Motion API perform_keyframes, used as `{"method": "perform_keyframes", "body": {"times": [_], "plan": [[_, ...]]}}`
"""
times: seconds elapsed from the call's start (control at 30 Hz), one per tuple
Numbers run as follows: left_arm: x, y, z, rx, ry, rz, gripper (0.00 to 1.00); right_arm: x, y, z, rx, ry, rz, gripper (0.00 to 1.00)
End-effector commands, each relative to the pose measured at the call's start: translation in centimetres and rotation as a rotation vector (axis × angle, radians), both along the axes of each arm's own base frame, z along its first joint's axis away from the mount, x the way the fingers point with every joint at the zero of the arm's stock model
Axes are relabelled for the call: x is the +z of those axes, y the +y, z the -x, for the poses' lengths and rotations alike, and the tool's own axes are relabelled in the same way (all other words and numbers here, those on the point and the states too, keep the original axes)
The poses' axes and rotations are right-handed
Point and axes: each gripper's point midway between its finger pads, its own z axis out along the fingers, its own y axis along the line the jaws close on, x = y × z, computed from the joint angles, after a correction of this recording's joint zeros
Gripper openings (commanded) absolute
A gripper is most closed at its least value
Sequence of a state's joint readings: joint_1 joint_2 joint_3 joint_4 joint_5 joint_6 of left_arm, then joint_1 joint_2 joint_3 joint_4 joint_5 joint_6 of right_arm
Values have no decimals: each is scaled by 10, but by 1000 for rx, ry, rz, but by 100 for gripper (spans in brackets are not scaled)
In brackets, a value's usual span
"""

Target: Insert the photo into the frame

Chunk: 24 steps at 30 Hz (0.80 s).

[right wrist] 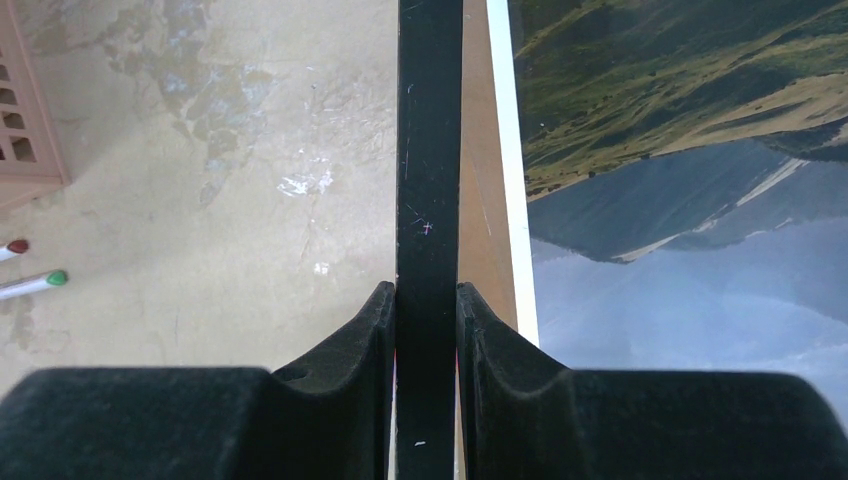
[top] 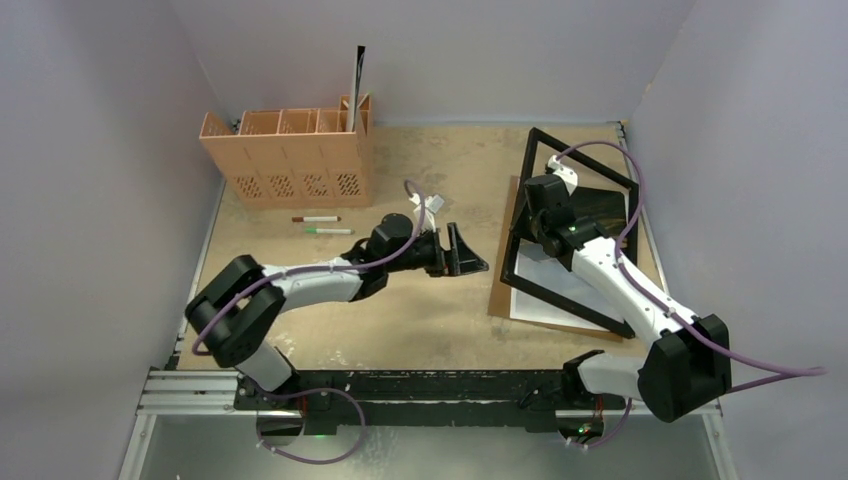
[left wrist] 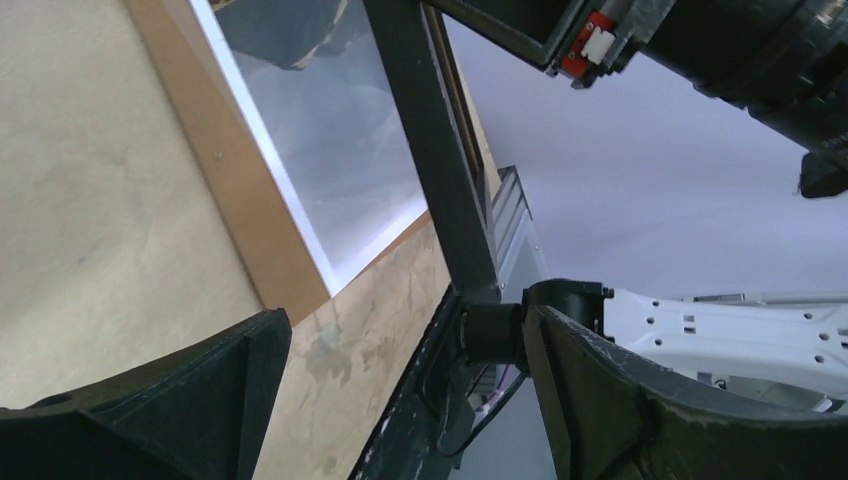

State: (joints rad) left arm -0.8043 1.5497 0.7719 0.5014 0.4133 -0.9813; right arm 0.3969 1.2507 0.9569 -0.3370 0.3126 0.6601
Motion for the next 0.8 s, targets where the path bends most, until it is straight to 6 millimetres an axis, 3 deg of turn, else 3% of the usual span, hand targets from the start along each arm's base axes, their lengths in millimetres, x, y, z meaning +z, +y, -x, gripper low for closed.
{"method": "perform_keyframes", "body": {"times": [0.0, 0.17, 0.27, 0.57, 0.6, 0.77], "plan": [[33, -37, -11, -14, -57, 137, 92, 17, 18, -8, 22, -60, -102, 0], [41, -65, -5, -86, 11, 261, 84, 14, 20, -6, 28, -48, -116, 0], [24, -77, -6, -95, 62, 214, 76, 14, 22, -5, 34, -45, -125, 0], [4, -96, 3, -140, 134, 146, 54, 16, 27, -7, 36, -43, -151, 0], [2, -97, 4, -145, 139, 143, 49, 16, 28, -7, 38, -44, -155, 0], [4, -99, 5, -162, 121, 145, 7, 12, 24, -8, 17, -41, -141, 0]]}}
